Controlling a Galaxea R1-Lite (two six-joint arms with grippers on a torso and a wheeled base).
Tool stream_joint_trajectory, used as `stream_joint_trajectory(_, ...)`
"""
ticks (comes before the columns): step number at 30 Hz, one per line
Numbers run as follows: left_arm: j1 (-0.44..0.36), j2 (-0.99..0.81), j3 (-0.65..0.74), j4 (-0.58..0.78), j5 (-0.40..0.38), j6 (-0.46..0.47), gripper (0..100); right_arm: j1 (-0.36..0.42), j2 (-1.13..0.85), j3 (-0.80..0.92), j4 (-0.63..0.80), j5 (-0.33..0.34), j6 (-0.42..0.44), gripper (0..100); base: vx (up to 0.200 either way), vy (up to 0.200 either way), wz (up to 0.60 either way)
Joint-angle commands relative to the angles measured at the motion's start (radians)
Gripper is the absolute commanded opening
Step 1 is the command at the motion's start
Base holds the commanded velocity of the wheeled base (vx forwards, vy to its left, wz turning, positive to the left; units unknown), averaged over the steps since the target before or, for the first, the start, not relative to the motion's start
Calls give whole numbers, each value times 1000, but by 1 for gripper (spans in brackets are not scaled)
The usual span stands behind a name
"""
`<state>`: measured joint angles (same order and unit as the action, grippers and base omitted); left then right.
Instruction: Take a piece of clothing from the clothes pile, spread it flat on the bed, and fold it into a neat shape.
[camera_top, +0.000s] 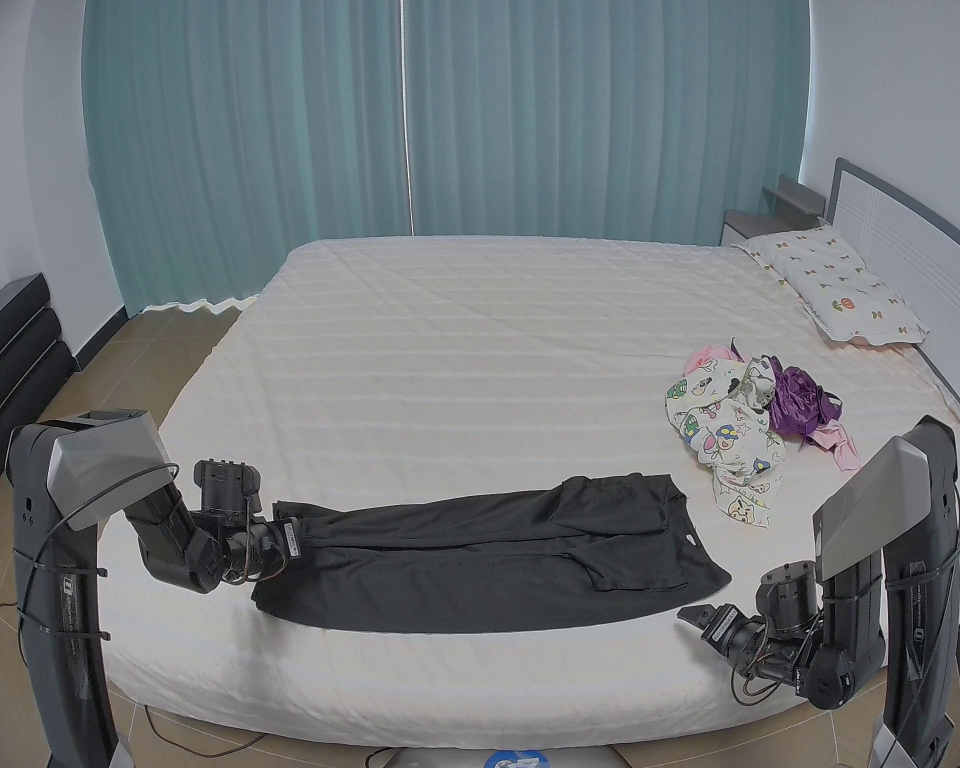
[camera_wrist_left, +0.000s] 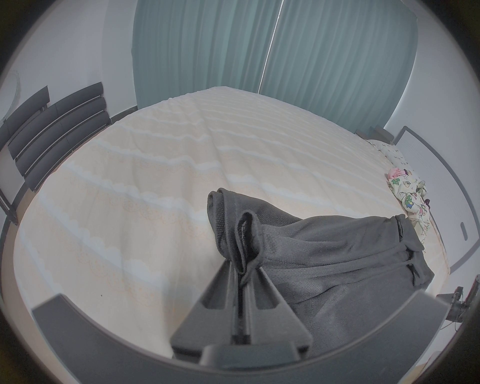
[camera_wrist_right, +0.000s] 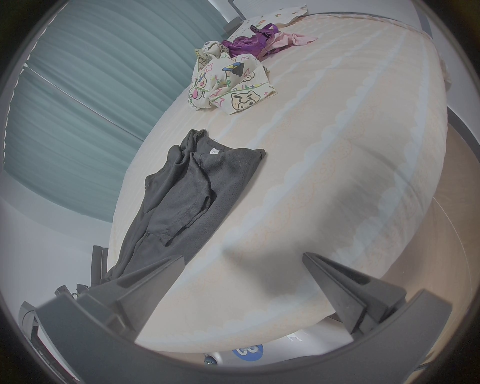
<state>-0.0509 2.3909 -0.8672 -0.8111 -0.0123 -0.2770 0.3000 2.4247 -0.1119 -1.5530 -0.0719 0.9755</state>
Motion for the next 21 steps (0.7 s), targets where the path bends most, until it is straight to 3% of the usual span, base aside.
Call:
stream_joint_trajectory(1,-1,-2,7,0,0,-2,0,1,1,0,-16,0,0,100,0,0,0)
stream_joint_trajectory(3,-3,-2,8,0,0,-4,0,1,1,0,-16,0,0,100,0,0,0)
stream_joint_trajectory(16,-27,-47,13,3,18,-16,0,1,1,0,-16,0,0,100,0,-200,0)
stream_joint_trajectory(21,-50,-68,37,3,18,-18,0,1,1,0,-18,0,0,100,0,0,0)
